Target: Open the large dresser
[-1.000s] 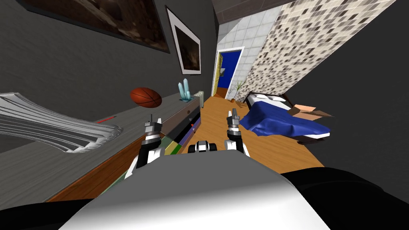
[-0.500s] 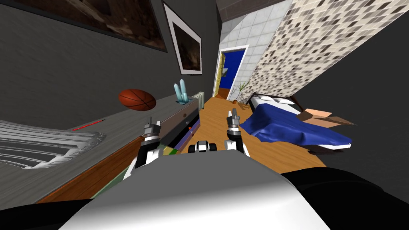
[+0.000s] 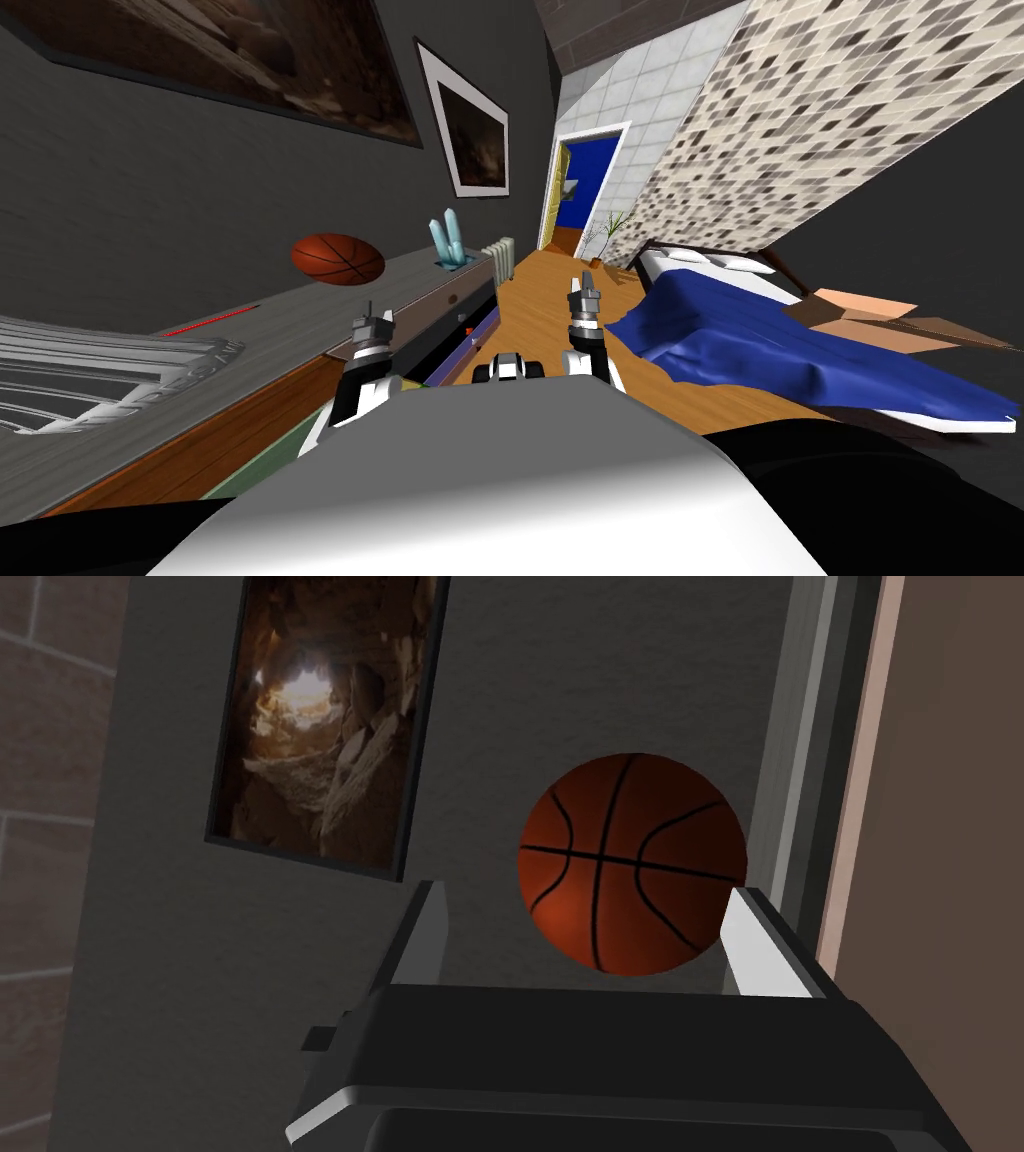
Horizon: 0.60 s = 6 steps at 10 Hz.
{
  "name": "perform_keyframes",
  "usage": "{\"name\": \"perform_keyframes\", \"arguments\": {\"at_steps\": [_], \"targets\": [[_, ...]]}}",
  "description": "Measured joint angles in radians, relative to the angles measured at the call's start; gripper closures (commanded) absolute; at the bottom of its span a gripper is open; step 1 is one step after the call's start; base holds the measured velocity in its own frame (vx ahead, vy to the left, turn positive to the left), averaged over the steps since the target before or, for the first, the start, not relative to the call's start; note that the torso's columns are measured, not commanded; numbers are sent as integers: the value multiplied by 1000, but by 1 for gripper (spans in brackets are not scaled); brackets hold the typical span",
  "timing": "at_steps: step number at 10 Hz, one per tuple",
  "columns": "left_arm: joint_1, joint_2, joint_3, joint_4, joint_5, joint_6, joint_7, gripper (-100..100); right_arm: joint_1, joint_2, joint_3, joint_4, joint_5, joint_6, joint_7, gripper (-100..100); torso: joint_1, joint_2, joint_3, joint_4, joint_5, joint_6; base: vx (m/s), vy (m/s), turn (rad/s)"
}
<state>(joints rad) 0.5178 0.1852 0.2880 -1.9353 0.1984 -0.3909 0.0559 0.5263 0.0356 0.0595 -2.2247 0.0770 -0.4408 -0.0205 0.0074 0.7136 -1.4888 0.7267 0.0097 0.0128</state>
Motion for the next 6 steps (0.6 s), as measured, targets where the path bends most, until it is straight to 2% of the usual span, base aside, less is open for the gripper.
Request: {"name": "perform_keyframes", "arguments": {"at_steps": [2, 5, 6], "targets": [[-1, -4, 23, 39, 18, 10, 8, -100, 0, 0, 0, 0, 0, 0, 0, 0, 1, -4, -2, -1, 0, 1, 191, -175, 101], [-15, -10, 49, 97, 37, 17, 14, -100, 0, 0, 0, 0, 0, 0, 0, 0, -2, 6, 4, 1, 1, 0, 116, -168, 52], [-7, -21, 56, 104, 44, 21, 18, -100, 0, 0, 0, 0, 0, 0, 0, 0, -3, 6, 4, 1, 1, -2, 165, -181, 24]]}}
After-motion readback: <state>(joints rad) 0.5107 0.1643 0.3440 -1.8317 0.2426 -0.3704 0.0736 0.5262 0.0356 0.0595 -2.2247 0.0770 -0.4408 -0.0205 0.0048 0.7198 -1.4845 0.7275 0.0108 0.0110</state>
